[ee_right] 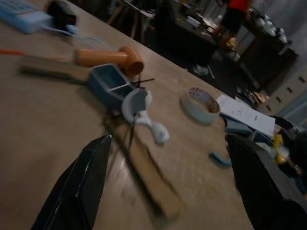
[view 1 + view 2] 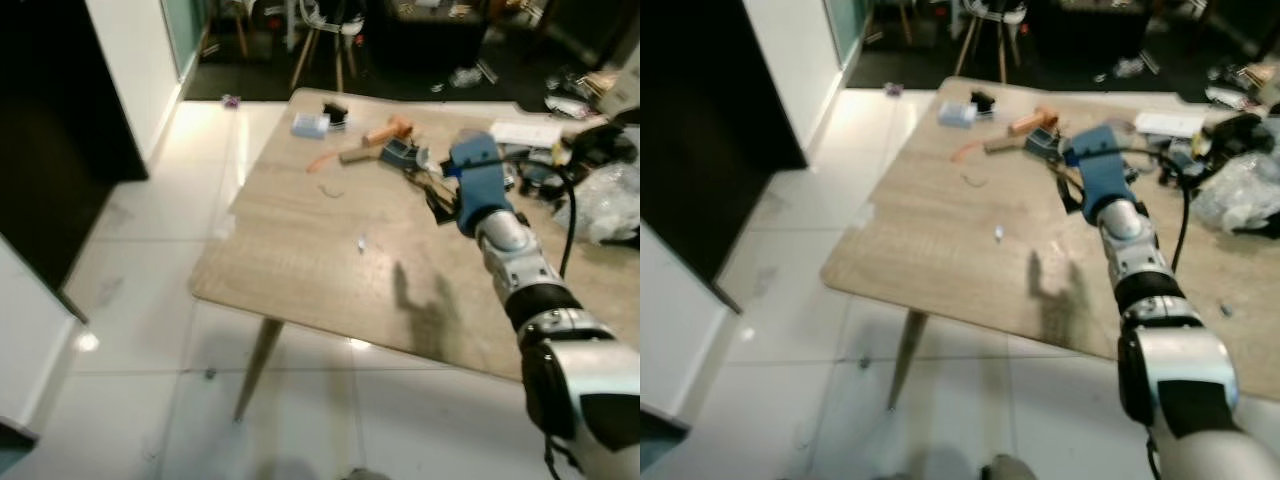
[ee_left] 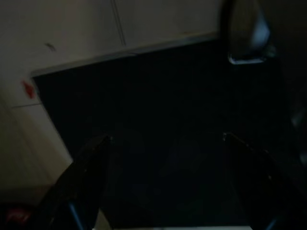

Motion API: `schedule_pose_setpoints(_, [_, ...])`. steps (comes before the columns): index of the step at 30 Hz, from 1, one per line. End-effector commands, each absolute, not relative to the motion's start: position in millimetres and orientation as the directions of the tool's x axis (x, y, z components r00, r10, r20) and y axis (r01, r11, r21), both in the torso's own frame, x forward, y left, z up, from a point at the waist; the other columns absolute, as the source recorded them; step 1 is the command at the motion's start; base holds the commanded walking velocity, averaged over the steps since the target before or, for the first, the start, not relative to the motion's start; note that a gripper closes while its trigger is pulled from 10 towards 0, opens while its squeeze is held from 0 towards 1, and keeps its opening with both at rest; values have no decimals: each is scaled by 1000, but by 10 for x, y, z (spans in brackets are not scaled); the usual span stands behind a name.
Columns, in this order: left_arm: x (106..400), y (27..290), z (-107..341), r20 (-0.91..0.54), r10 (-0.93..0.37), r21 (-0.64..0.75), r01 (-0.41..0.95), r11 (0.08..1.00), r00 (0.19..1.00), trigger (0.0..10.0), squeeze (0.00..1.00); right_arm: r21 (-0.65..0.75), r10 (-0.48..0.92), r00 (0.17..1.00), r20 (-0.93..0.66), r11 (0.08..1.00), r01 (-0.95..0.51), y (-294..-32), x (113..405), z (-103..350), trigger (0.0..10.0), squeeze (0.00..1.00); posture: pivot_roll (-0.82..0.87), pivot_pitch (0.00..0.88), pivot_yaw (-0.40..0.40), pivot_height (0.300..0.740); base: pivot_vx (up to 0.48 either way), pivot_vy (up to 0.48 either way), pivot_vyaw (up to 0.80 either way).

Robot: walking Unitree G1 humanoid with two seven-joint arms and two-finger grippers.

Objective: Picking trash to rubbish bin

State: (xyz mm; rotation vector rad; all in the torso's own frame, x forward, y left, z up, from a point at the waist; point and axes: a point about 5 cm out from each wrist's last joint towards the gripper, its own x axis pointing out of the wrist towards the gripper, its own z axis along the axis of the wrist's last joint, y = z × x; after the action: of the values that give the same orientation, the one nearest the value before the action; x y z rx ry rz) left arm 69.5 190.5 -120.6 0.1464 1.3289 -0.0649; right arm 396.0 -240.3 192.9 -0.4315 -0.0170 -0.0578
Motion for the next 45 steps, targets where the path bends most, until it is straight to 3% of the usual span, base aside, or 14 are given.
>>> schedule_pose_setpoints(1, [979, 1785, -1153, -936, -8, 42, 136, 990, 351, 10000, 0, -424, -83, 997, -3, 903, 74, -2421, 3945, 1851, 10000, 0, -42, 45, 7, 740, 0, 0, 0])
schedule_pose_setpoints(11, [932, 1772, -1166, -941, -21, 28, 142, 989, 337, 10000, 0, -438, -131, 991, -1, 891, 117, -2507, 3922, 1843, 10000, 0, -40, 61, 9, 740, 0, -185, 0])
schedule_pose_setpoints(20, [887, 1792, -1173, -943, -1, 42, 124, 991, 334, 10000, 0, -548, -162, 986, -46, 829, 111, -2580, 3881, 1747, 10000, 0, -35, 81, 7, 740, 0, -104, 0])
schedule_pose_setpoints(33, [692, 1851, -1202, -955, 7, 47, 127, 991, 297, 10000, 0, -517, -206, 974, -99, 846, 126, -2713, 3786, 1587, 10000, 0, -19, 130, 31, 740, 0, 0, 0])
schedule_pose_setpoints(34, [679, 1858, -1203, -955, 7, 47, 128, 991, 296, 10000, 0, -515, -205, 973, -109, 849, 121, -2716, 3777, 1564, 10000, 286, -17, 132, 32, 740, 0, 0, 0])
schedule_pose_setpoints(35, [679, 1858, -1203, -955, 7, 47, 128, 991, 296, 10000, 0, -515, -205, 973, -109, 849, 121, -2716, 3777, 1564, 10000, 286, -17, 132, 32, 740, 0, 0, 0])
schedule_pose_setpoints(36, [659, 1871, -1204, -956, 10, 49, 129, 990, 292, 10000, 0, -494, -183, 974, -134, 864, 94, -2704, 3763, 1515, 10000, 1000, -12, 141, 39, 740, 0, 0, 0])
schedule_pose_setpoints(39, [616, 1907, -1205, -958, 15, 54, 130, 990, 287, 10000, 0, -496, -198, 969, -147, 863, 101, -2730, 3729, 1456, 10000, 1000, -6, 156, 53, 740, 0, 0, 0])
schedule_pose_setpoints(40, [598, 1925, -1205, -958, 17, 56, 131, 990, 285, 10000, 0, -498, -220, 964, -147, 859, 120, -2764, 3710, 1438, 10000, 929, -5, 159, 58, 740, 0, 0, 0])
schedule_pose_setpoints(41, [585, 1938, -1205, -959, 18, 58, 134, 989, 284, 10000, 0, -499, -241, 960, -142, 855, 141, -2801, 3693, 1432, 10000, 400, -5, 163, 62, 740, 0, 0, 0])
schedule_pose_setpoints(42, [585, 1938, -1205, -959, 18, 58, 134, 989, 284, 10000, 0, -499, -241, 960, -142, 855, 141, -2801, 3693, 1432, 10000, 400, -5, 163, 62, 740, 0, 0, 0])
schedule_pose_setpoints(43, [574, 1950, -1204, -959, 19, 60, 137, 989, 283, 10000, 0, -491, -252, 958, -136, 857, 156, -2829, 3679, 1430, 10000, 0, -6, 168, 67, 740, 0, 0, 0])
schedule_pose_setpoints(45, [567, 1958, -1204, -959, 19, 60, 139, 988, 282, 10000, 0, -482, -256, 958, -131, 861, 164, -2845, 3671, 1430, 10000, 0, -7, 169, 70, 740, 0, 0, 0])
